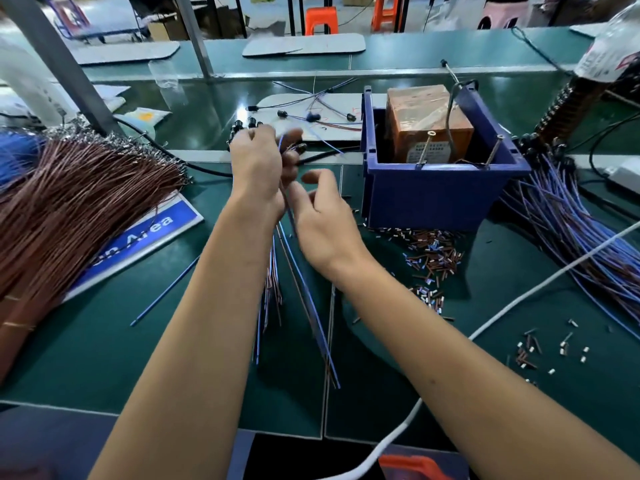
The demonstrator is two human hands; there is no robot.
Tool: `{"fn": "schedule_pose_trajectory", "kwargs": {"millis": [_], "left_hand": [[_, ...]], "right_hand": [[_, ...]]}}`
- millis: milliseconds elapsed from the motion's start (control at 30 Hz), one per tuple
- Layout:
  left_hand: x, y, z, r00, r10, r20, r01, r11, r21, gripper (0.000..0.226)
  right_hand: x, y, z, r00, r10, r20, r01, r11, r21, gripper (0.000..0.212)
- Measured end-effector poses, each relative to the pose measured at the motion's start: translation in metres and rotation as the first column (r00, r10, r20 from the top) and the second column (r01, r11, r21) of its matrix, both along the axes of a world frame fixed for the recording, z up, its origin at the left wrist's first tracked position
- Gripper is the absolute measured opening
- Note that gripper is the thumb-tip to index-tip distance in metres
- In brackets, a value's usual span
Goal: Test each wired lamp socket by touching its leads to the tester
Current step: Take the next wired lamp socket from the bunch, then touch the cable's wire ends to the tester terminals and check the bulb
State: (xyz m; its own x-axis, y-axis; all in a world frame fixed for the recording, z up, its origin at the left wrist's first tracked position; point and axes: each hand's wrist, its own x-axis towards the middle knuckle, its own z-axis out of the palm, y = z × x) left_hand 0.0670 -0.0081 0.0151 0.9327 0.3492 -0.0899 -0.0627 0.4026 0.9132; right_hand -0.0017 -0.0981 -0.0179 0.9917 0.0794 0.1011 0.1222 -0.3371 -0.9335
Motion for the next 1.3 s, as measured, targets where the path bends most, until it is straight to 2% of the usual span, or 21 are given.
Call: {"fn": "schedule_pose_trajectory", "kwargs": {"millis": [67,133,167,233,300,367,433,533,600,633,700,767,800,833,900,933,1000,1033,1133,1233,1300], "left_hand": [[-0.005,-0.008,0.008,0.993,0.073,0.096,-0.060,0.989,-0.136,0.013],[-0.011,-0.014,0.017,0.976,0.162,0.143,-0.136,0.974,-0.179,0.018],[-0.012,-0.015,0.020,0.972,0.179,0.154,-0.142,0.964,-0.224,0.019],[-0.016,-0.010,0.027,0.977,0.152,0.148,-0.085,0.920,-0.382,0.018],[-0.017,0.002,0.034,0.988,0.085,0.127,-0.018,0.888,-0.460,0.013],[-0.016,0.013,0.037,0.994,0.076,0.073,-0.038,0.905,-0.425,0.034],[-0.014,0.023,0.040,0.984,0.167,0.057,-0.134,0.920,-0.369,0.040],[-0.015,0.030,0.044,0.960,0.270,0.076,-0.225,0.903,-0.367,0.034],[-0.020,0.029,0.043,0.945,0.281,0.165,-0.208,0.910,-0.358,0.031],[-0.024,0.026,0.041,0.933,0.273,0.233,-0.198,0.933,-0.301,0.031],[-0.033,0.010,0.033,0.898,0.194,0.395,-0.200,0.979,-0.026,0.030],[-0.044,-0.019,0.025,0.852,0.000,0.524,-0.201,0.924,0.326,0.032],[-0.049,-0.035,0.021,0.821,-0.125,0.558,-0.204,0.847,0.490,0.033],[-0.055,-0.052,0.016,0.785,-0.253,0.566,-0.227,0.732,0.642,0.033],[-0.067,-0.083,0.003,0.713,-0.478,0.512,-0.315,0.434,0.844,0.033],[-0.071,-0.095,-0.004,0.692,-0.558,0.458,-0.333,0.317,0.888,0.031],[-0.077,-0.112,-0.015,0.705,-0.623,0.338,-0.278,0.196,0.940,0.026],[-0.079,-0.115,-0.020,0.730,-0.619,0.289,-0.228,0.179,0.957,0.027],[-0.075,-0.113,-0.033,0.786,-0.572,0.235,-0.131,0.216,0.967,0.031],[-0.068,-0.104,-0.041,0.778,-0.554,0.296,-0.203,0.225,0.953,0.023],[-0.067,-0.101,-0.044,0.773,-0.555,0.308,-0.226,0.213,0.951,0.025]], "right_hand": [[0.001,0.001,0.007,0.994,0.058,-0.096,-0.038,0.979,0.201,0.033],[0.001,-0.003,0.013,0.977,0.155,-0.148,-0.085,0.914,0.397,0.026],[0.001,-0.008,0.014,0.972,0.192,-0.139,-0.114,0.894,0.433,0.022],[0.002,-0.023,0.013,0.980,0.193,-0.058,-0.162,0.928,0.336,0.012],[0.002,-0.047,0.009,0.980,0.196,0.037,-0.200,0.967,0.157,0.015],[0.000,-0.075,0.008,0.966,0.238,0.100,-0.237,0.971,-0.022,0.020],[-0.003,-0.102,0.008,0.949,0.285,0.131,-0.267,0.953,-0.141,0.022],[-0.007,-0.141,0.006,0.950,0.251,0.184,-0.216,0.957,-0.192,0.016],[-0.007,-0.162,0.002,0.956,0.179,0.233,-0.135,0.972,-0.192,0.014],[-0.007,-0.170,0.001,0.957,0.145,0.251,-0.104,0.980,-0.169,0.014],[-0.008,-0.184,-0.001,0.954,0.099,0.281,-0.062,0.988,-0.138,0.014],[-0.009,-0.193,-0.005,0.933,0.090,0.349,-0.028,0.983,-0.180,0.013],[-0.010,-0.196,-0.008,0.918,0.089,0.387,-0.009,0.979,-0.204,0.012],[-0.011,-0.198,-0.011,0.906,0.081,0.416,0.008,0.978,-0.207,0.012],[-0.013,-0.200,-0.015,0.906,0.049,0.421,0.013,0.990,-0.143,0.012],[-0.013,-0.201,-0.016,0.911,0.035,0.412,0.005,0.995,-0.097,0.015],[-0.014,-0.202,-0.016,0.915,0.016,0.403,-0.002,0.999,-0.035,0.023],[-0.014,-0.203,-0.016,0.916,0.012,0.401,-0.001,1.000,-0.027,0.025],[-0.014,-0.205,-0.018,0.930,0.050,0.364,-0.030,0.998,-0.060,0.019],[-0.013,-0.206,-0.020,0.957,0.031,0.288,-0.045,0.998,0.041,0.009],[-0.012,-0.208,-0.021,0.965,0.018,0.262,-0.046,0.994,0.103,0.015]]}}
